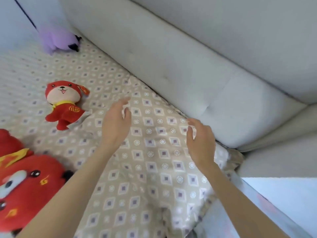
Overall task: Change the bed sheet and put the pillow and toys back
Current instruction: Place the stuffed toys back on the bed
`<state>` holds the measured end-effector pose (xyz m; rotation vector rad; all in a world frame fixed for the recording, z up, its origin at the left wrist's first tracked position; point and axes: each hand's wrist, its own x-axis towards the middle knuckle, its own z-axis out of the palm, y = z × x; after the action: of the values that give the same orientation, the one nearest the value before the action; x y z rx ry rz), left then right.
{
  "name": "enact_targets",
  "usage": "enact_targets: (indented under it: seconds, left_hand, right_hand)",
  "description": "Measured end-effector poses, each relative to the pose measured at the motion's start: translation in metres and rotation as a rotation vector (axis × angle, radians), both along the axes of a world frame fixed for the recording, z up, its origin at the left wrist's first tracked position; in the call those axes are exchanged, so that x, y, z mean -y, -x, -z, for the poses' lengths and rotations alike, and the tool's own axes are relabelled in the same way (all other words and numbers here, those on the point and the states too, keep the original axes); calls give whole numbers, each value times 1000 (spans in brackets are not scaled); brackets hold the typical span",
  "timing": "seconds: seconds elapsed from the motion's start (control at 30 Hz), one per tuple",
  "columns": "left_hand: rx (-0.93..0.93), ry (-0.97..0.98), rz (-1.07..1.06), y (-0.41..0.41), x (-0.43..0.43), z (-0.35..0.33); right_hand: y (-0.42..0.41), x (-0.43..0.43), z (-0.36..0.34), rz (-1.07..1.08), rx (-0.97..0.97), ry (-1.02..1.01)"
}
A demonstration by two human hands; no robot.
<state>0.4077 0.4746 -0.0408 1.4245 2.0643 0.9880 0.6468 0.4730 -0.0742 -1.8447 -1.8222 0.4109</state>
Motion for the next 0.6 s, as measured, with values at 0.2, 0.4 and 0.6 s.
enact_targets:
  seconds: [0.2, 0.4, 0.6]
  left_hand:
    - [77, -126, -36, 16, 81, -65]
    - [55, -120, -71, 51, 152, -92]
    - [56, -54, -137, 104, 223, -115]
  right_hand:
    - [18, 63, -64, -21, -54, -85]
    - [43, 117, -100, -75, 10, -20]
    - [90, 155, -129, -254, 74, 91]
